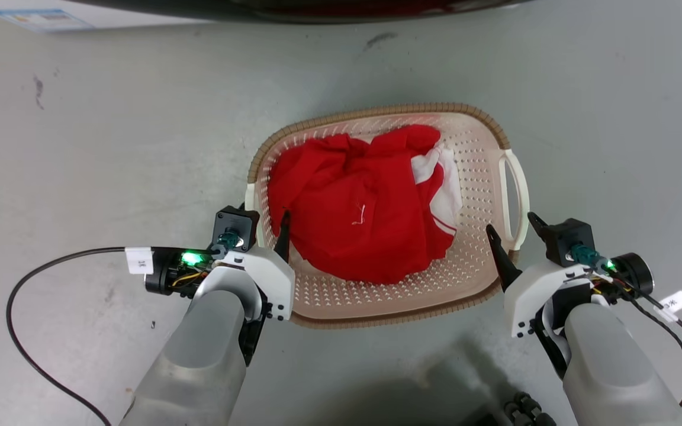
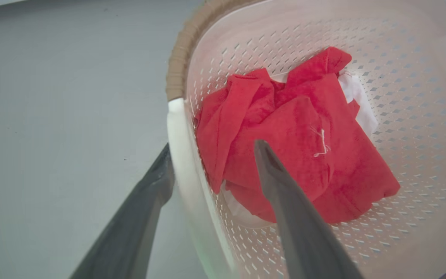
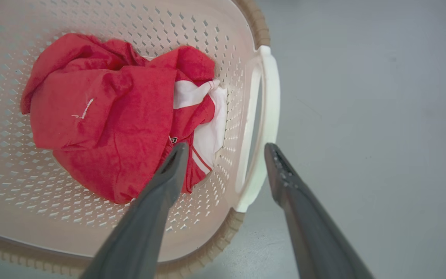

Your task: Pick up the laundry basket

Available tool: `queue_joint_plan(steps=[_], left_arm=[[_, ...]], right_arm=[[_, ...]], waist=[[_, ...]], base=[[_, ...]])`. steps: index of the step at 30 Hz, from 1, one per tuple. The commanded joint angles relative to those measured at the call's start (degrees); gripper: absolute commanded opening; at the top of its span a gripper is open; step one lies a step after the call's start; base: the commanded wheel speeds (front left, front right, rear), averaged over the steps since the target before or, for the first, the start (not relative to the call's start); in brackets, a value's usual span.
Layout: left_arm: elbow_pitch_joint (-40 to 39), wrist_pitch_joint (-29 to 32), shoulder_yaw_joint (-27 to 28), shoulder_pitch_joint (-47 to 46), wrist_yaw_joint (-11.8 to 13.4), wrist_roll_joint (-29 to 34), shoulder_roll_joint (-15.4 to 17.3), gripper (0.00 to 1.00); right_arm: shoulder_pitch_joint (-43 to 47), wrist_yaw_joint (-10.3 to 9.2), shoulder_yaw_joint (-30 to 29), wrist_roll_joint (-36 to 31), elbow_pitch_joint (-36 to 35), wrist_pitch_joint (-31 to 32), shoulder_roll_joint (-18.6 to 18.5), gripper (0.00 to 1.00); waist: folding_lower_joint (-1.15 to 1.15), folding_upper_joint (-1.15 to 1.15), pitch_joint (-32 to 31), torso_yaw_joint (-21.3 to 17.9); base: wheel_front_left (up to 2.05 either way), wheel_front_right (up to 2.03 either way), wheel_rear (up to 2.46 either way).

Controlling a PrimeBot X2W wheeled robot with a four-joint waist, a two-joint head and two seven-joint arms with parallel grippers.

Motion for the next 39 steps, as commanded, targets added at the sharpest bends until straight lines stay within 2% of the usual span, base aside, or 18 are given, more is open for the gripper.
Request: queue_joint_plan(steps=[1, 11, 19, 20, 21, 22, 30, 39], left_arm=[[0.3, 0.1, -0.4, -1.0, 0.0, -0.1, -0.1, 1.0], [2.9, 0.2, -2.8, -4.3, 0.5, -1.2, 0.1, 1.0], [3.0, 0.1, -4.1, -5.1, 0.6, -2.0, -0.3, 1.0], [3.1, 0.1, -4.2, -5.1, 0.6, -2.2, -0.2, 0.47], [3.4, 0.1, -4.5, -5.1, 0.4, -2.2, -0.2, 0.0], [3.6, 0.1, -4.8, -5.3, 0.2, -2.3, -0.3, 0.0], [2.5, 0.0, -5.6, -5.4, 0.7, -2.6, -0.5, 0.0], [1.3, 0.0, -5.6, -3.6, 0.5, -3.3, -0.5, 0.0]], right_arm=[[-1.0, -0.04, 0.2, 0.4, 0.5, -0.1, 0.0, 1.0], [-4.8, 0.39, 1.4, 1.7, 5.6, 0.6, 0.7, 1.0], [-5.8, -0.04, 2.2, 4.0, 6.2, -0.1, 0.0, 0.98], [-5.8, -0.04, 2.4, 4.2, 6.4, -0.1, 0.0, 0.6], [-5.9, -0.04, 2.5, 4.4, 6.6, -0.1, 0.0, 0.04], [-5.9, -0.03, 2.6, 4.9, 7.3, -0.1, 0.0, 0.0], [-6.5, 0.05, 2.5, 4.4, 8.0, -0.2, 0.3, 0.0], [-5.5, 0.05, 2.0, 3.5, 8.8, -0.2, 0.3, 0.0]], waist=[[-0.01, 0.0, 1.1, 0.0], [-0.01, 0.0, 5.3, 0.5], [-0.01, 0.0, 5.9, 0.5], [-0.01, 0.0, 5.9, 0.5], [-0.01, 0.0, 5.9, 0.5], [-0.01, 0.0, 5.8, 0.6], [-0.01, 0.0, 5.1, 0.8], [-0.01, 0.0, 0.8, 1.3]], base=[[0.0, 0.0, 0.0], [0.0, 0.0, 0.0], [0.0, 0.0, 0.0], [0.0, 0.0, 0.0], [0.0, 0.0, 0.0], [0.0, 0.0, 0.0], [0.0, 0.0, 0.0], [0.0, 0.0, 0.0]])
